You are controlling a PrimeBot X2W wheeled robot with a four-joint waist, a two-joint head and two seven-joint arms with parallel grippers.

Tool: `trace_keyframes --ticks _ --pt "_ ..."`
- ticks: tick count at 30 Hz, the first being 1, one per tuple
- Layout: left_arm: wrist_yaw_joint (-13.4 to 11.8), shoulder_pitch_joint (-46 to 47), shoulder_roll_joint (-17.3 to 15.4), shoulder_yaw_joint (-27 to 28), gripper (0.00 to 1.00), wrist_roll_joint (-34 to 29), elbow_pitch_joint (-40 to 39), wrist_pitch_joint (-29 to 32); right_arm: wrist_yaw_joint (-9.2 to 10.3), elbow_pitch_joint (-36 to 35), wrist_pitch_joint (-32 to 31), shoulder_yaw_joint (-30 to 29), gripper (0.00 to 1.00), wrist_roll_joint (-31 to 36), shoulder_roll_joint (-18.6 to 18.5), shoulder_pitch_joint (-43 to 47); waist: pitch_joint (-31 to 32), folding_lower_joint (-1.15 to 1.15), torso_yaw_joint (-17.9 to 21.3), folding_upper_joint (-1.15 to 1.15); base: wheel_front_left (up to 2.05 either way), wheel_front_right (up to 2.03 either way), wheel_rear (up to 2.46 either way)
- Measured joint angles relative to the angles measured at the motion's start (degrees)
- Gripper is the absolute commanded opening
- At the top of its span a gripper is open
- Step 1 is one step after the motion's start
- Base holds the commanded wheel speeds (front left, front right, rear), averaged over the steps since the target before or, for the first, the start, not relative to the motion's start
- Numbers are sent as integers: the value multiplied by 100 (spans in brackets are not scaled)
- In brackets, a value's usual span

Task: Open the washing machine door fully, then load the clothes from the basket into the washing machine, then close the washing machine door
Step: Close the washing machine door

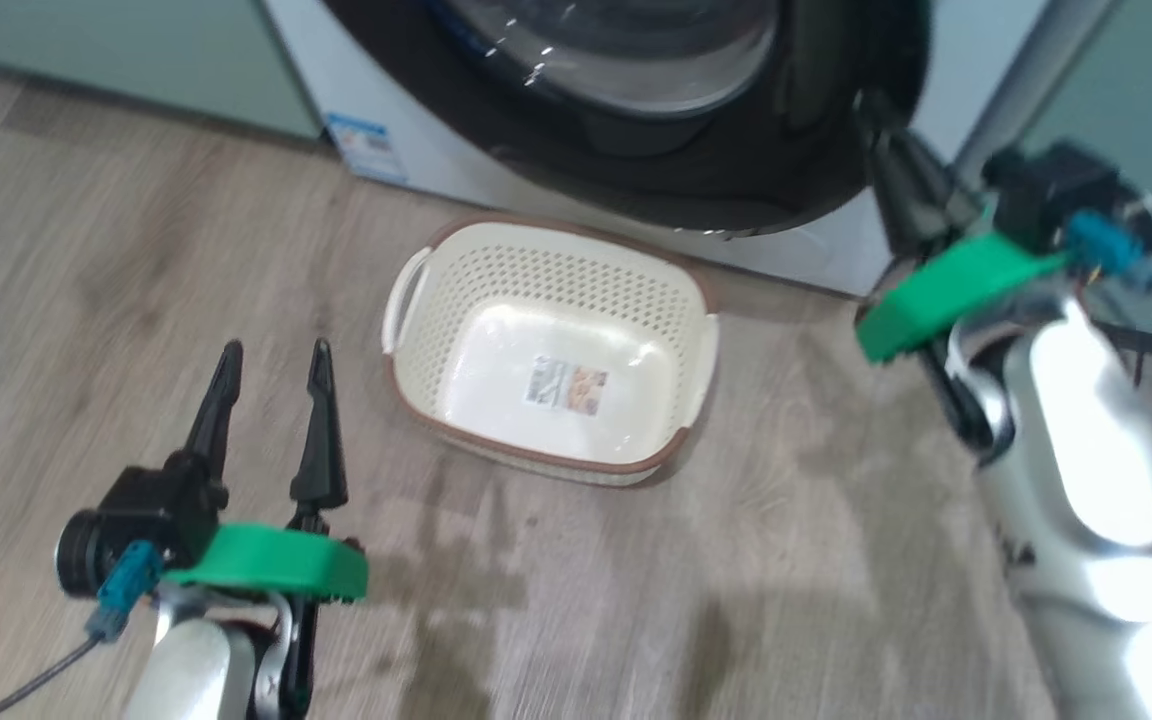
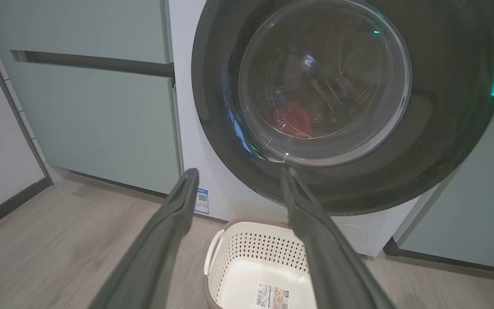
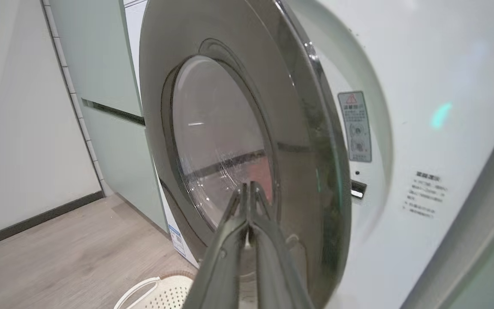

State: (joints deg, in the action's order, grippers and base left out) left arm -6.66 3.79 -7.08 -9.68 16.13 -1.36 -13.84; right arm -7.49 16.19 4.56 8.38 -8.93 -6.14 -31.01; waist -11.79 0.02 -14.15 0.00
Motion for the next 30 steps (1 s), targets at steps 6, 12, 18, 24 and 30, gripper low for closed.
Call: trace_keyframes --ticks 6,12,18,24,30 --pt "97 215 121 -22 100 0 100 -40 0 613 108 -48 0 -3 -154 -708 -212 0 -296 0 0 0 0" --pt "152 374 208 4 100 -1 143 -44 0 998 227 -140 0 -2 -231 -1060 -350 -1 -424 0 0 0 0" --pt "249 429 301 53 100 -8 143 -44 0 1310 287 -252 0 23 -290 -1304 -443 -1 -448 0 0 0 0" --pt "350 443 342 75 100 -69 149 -44 -2 1633 311 -268 0 32 -302 -1583 -554 -1 -465 0 0 0 0" --pt "424 610 399 82 100 -109 153 -44 -2 2214 310 -323 0 63 -375 -2165 -714 -1 -462 0 0 0 0"
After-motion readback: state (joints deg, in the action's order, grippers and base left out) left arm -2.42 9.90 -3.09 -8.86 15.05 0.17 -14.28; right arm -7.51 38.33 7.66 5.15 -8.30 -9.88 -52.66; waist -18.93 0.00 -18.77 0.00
